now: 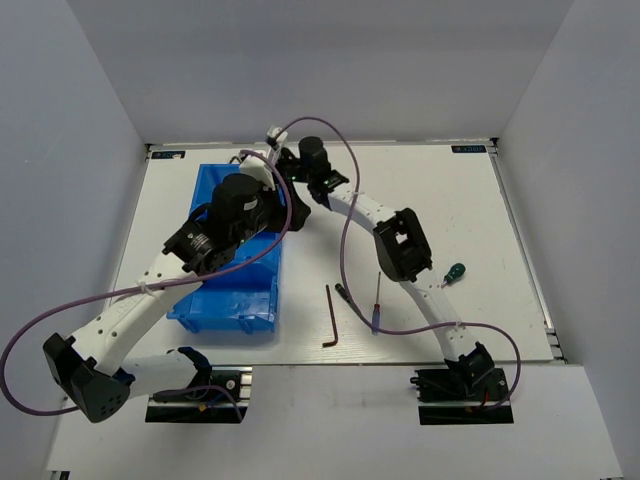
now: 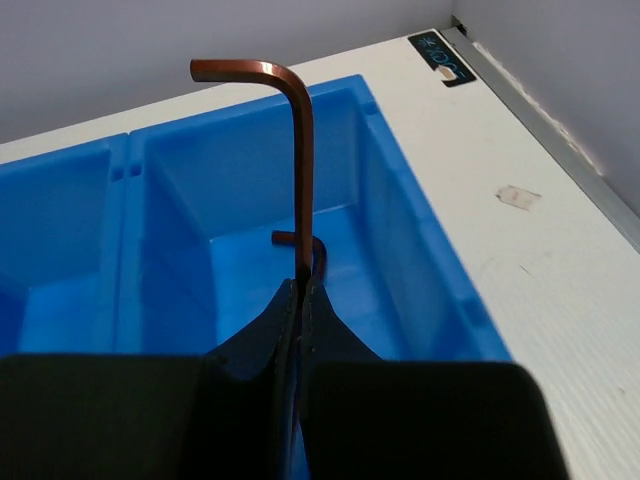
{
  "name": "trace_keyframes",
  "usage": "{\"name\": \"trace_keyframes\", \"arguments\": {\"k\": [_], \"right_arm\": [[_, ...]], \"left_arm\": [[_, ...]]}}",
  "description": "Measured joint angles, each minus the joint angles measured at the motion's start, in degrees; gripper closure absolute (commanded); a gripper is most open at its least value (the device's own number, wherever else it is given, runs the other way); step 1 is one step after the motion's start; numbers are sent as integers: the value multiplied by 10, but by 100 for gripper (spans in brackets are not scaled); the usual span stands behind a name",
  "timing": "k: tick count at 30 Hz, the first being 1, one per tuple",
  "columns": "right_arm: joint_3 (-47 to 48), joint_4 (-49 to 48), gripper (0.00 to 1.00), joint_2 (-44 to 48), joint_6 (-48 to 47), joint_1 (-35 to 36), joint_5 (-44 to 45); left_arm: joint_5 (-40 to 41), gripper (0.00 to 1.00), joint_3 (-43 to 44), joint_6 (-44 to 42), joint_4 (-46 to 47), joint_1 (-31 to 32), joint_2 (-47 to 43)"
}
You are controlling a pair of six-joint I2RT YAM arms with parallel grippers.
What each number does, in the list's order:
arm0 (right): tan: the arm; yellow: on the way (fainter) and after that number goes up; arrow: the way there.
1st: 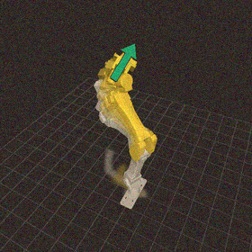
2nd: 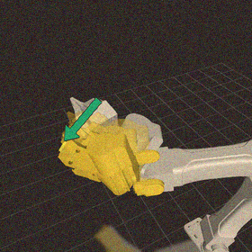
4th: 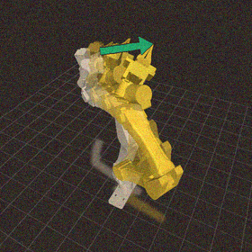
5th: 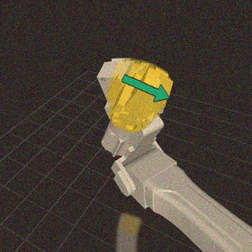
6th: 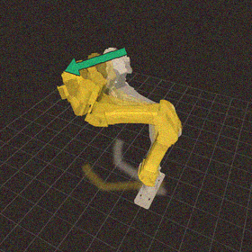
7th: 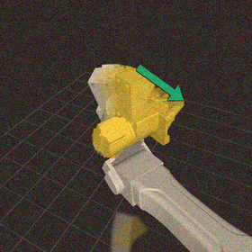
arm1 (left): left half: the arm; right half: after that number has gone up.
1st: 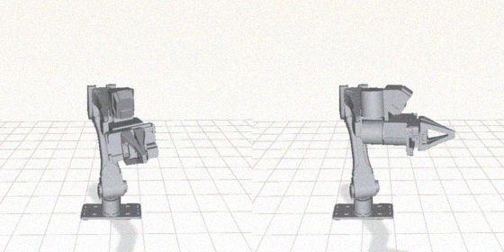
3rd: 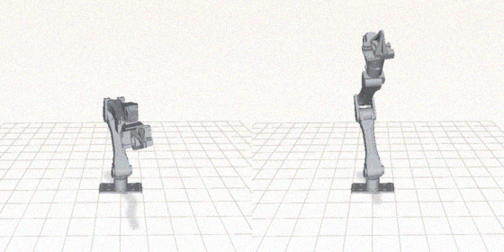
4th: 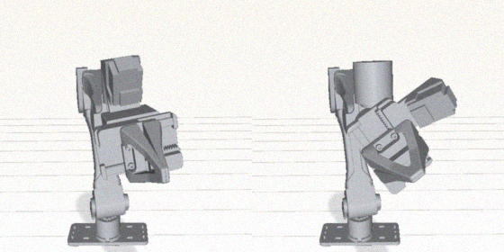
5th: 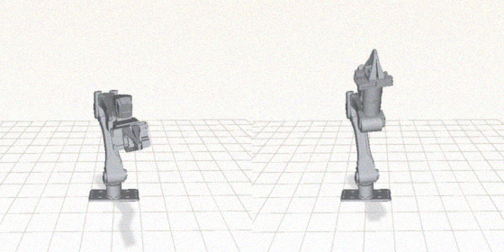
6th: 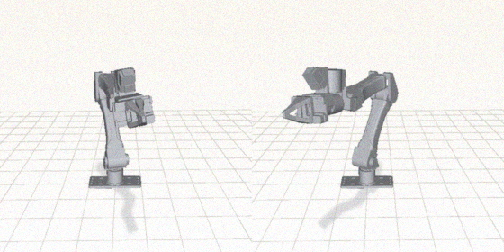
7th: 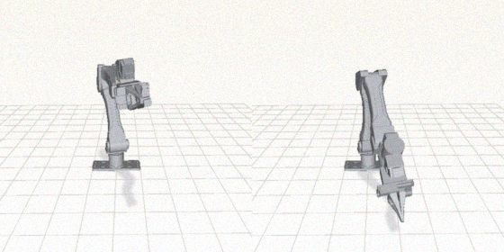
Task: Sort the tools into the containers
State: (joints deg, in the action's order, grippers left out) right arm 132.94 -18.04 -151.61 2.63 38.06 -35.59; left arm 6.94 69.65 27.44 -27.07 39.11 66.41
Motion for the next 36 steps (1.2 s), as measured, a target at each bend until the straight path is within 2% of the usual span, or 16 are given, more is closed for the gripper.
{"name": "trace_keyframes", "arguments": {"k": [1,4,5,7,8,9,11,12,14,20,21,22,25,26,31,36], "right_arm": [[-2,-11,100,-5,-2,7,7],[-7,-32,57,-16,-1,25,26],[-14,-37,51,-16,-1,28,28],[-30,-58,51,-15,-1,28,28],[-41,-63,53,-12,-1,26,29],[-55,-66,63,-7,2,22,30],[-83,-64,80,7,11,11,34],[-99,-62,96,18,19,4,39],[-126,-44,100,47,30,-13,50],[-146,188,100,183,14,-89,155],[-146,228,88,205,5,-101,175],[-146,275,75,228,-5,-114,192],[-148,396,66,281,-35,-160,224],[-161,433,66,297,-40,-176,229],[-366,531,68,399,-41,-246,236],[-511,575,69,449,-25,-270,232]], "left_arm": [[2,28,0,0,-4,0,-1],[4,28,0,0,-14,0,-4],[5,30,0,0,-16,0,-4],[5,50,0,3,-18,0,-4],[5,58,0,4,-20,0,-4],[1,73,0,4,-21,0,-4],[-9,83,0,2,-21,0,-3],[-16,87,0,3,-21,0,-2],[-32,94,0,0,-21,0,-1],[-94,89,9,-11,-47,6,73],[-103,87,12,-11,-57,11,104],[-112,75,16,-10,-68,17,143],[-128,60,19,5,-103,44,261],[-130,48,22,13,-120,53,296],[-137,36,43,56,-197,100,400],[-136,34,43,100,-203,143,396]]}}
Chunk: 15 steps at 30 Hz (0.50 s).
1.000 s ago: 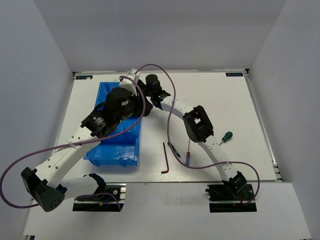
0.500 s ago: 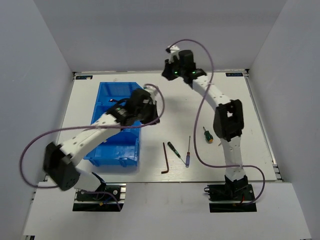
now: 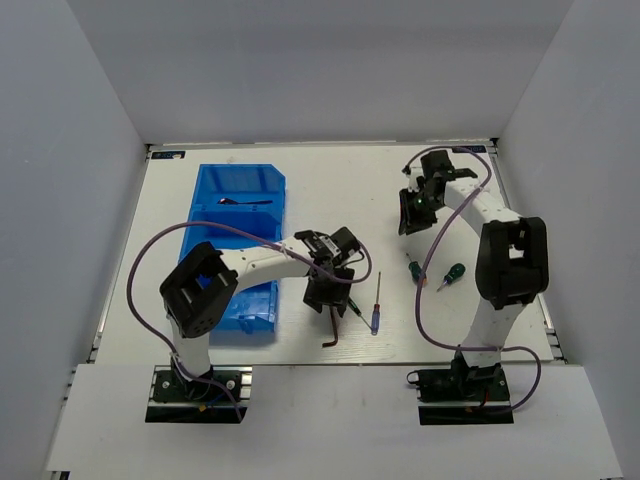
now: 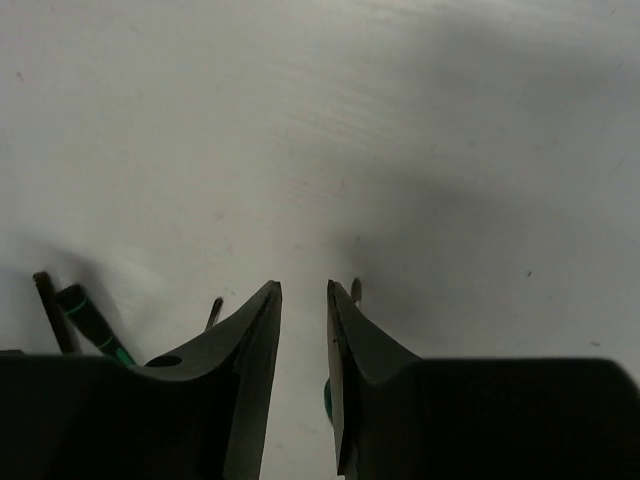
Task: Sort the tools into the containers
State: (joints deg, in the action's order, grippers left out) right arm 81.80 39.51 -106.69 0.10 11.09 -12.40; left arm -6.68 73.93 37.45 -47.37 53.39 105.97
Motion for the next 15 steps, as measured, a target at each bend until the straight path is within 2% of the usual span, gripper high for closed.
{"name": "trace_keyframes", "arguments": {"k": [3,8,15], "right_arm": [[-28,2,70,21,12,0,-12],[-51,-5,70,70,22,-2,-29],[-59,-9,72,109,29,-13,-52]], "left_arm": [[2,34,0,22,10,15,0],[38,45,0,68,12,32,6],[101,46,-15,127,6,53,26]]}}
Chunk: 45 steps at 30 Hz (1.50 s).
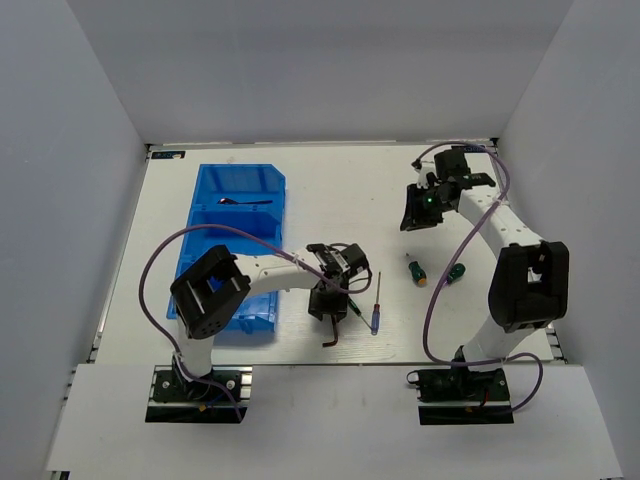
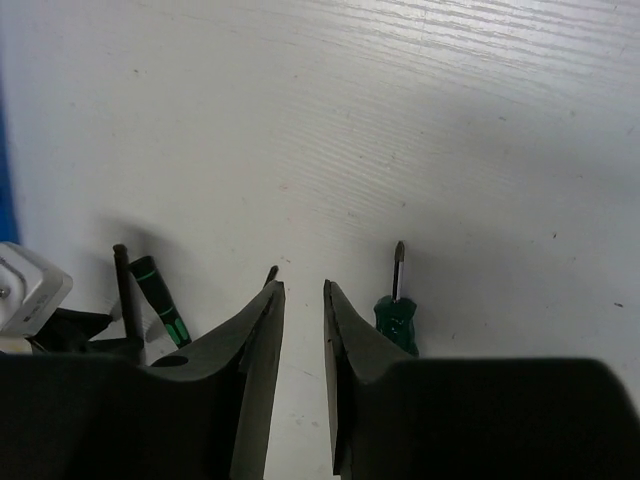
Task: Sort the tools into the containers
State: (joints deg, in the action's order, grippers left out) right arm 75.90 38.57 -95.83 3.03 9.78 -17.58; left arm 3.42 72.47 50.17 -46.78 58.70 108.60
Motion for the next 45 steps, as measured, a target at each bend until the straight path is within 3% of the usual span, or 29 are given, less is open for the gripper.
{"name": "trace_keyframes", "arguments": {"k": [3,7,12,15,19,22,26,29,38,45], "right_arm": [[-8,-6,72,10,3,-7,-8],[-33,-12,72,32,8,-17,-14],[-55,-14,73,55,12,-27,-25],[-64,-16,65,64,13,-34,-35],[-74,-15,44,74,7,-41,-50],[-76,-14,44,78,0,-45,-59],[-83,-15,70,81,-12,-49,-68],[-93,-15,80,82,-18,-50,-70],[-130,-25,80,96,-20,-57,-79],[-143,-42,78,101,-20,-62,-91]], "left_arm": [[16,56,5,17,-6,5,5],[37,83,29,33,-29,14,25],[50,100,33,45,-30,23,30],[54,100,31,50,-28,24,28],[67,100,35,47,-31,23,23],[107,100,68,33,-50,11,37],[148,100,145,12,-66,-43,46],[168,100,221,2,-68,-109,46],[211,100,474,25,-60,-312,139],[223,100,469,125,-21,-373,177]]}}
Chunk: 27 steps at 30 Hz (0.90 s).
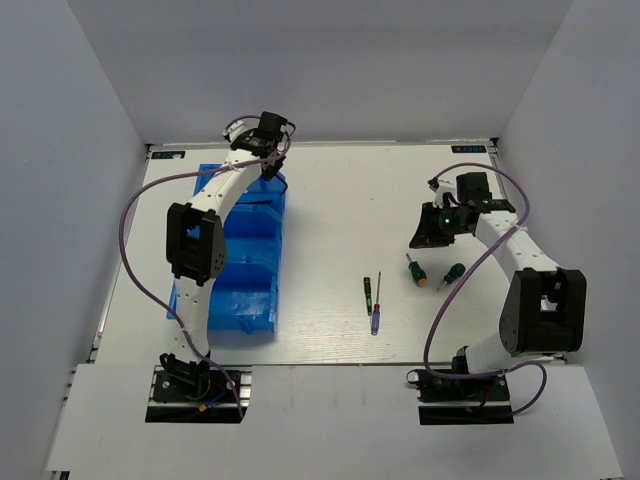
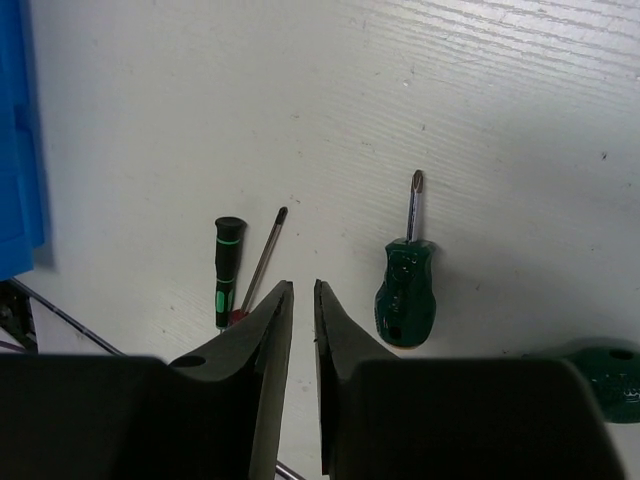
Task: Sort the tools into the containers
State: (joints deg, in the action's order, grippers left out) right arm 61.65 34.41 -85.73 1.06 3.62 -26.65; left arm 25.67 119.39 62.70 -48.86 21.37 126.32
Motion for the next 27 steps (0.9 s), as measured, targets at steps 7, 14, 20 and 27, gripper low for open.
{"name": "trace_keyframes", "arguments": {"k": [7,14,20,27], "right_arm": [[-15,-4,54,3,-6,-3,-11],[-14,7,57,-13,-54,3,-48],[-10,22,59,-46,-83,53,-48],[10,18,60,-89,-77,172,-15]], "left_arm": [[5,85,-28,53,41,-39,-1],[2,25,-110,58,63,-71,-32],[-9,27,-132,9,83,-70,-59],[-78,100,-243,-134,147,-60,-221]]}}
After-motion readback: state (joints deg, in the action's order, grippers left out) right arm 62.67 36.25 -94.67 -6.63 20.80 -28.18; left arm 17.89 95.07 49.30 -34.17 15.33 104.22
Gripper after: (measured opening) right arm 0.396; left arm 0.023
